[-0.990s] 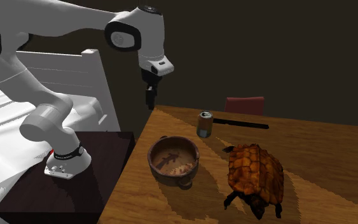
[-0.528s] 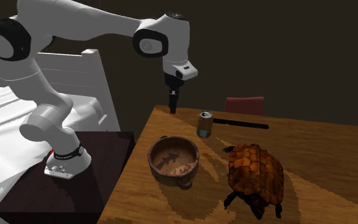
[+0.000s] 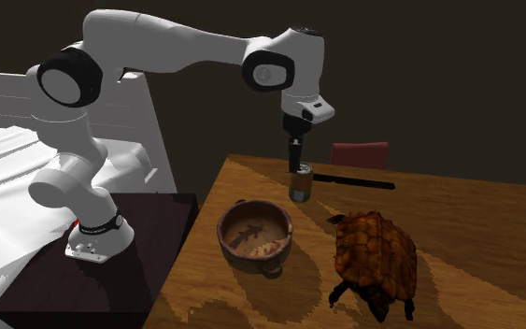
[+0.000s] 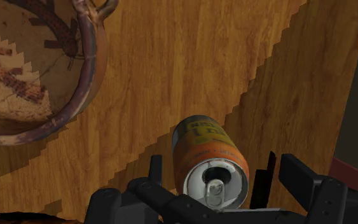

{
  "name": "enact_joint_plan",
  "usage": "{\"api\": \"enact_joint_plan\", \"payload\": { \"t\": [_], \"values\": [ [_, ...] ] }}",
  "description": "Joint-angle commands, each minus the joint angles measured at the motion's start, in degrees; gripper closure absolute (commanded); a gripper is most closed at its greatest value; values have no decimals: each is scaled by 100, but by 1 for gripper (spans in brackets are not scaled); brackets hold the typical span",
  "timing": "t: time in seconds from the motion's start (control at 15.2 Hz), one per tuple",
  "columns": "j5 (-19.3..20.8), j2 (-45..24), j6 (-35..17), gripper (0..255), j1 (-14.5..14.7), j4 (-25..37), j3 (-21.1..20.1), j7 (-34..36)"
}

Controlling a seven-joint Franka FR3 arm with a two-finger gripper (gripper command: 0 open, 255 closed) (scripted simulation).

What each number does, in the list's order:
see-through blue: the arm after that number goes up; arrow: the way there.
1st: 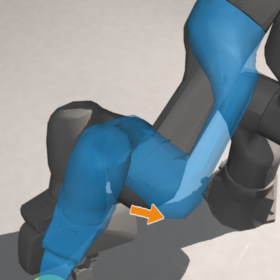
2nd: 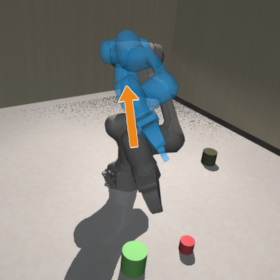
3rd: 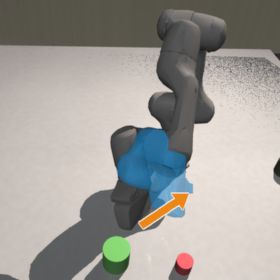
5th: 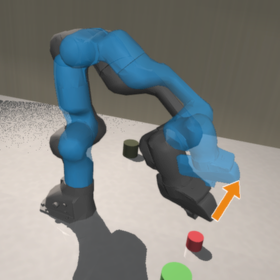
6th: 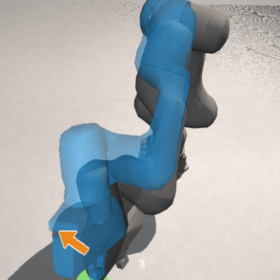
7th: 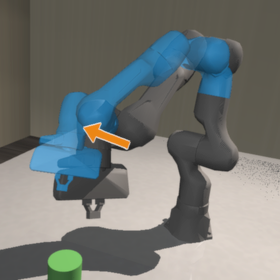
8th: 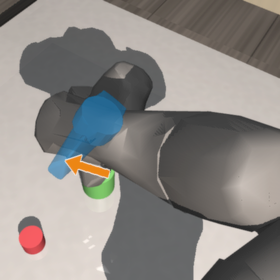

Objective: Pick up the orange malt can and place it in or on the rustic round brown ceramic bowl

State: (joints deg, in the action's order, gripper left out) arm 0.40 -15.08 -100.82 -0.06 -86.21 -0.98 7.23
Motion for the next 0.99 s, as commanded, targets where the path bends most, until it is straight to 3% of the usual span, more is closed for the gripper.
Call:
{"api": "enact_joint_plan", "payload": {
  "t": [0.0, 0.53, 0.92],
  "values": [
    [42, -346, 70, 0, 15, 454, 10, 63],
    [43, -357, -509, 0, 12, -114, 13, 65],
    [43, -359, -508, 0, 12, -111, 13, 65]
  ]
}}
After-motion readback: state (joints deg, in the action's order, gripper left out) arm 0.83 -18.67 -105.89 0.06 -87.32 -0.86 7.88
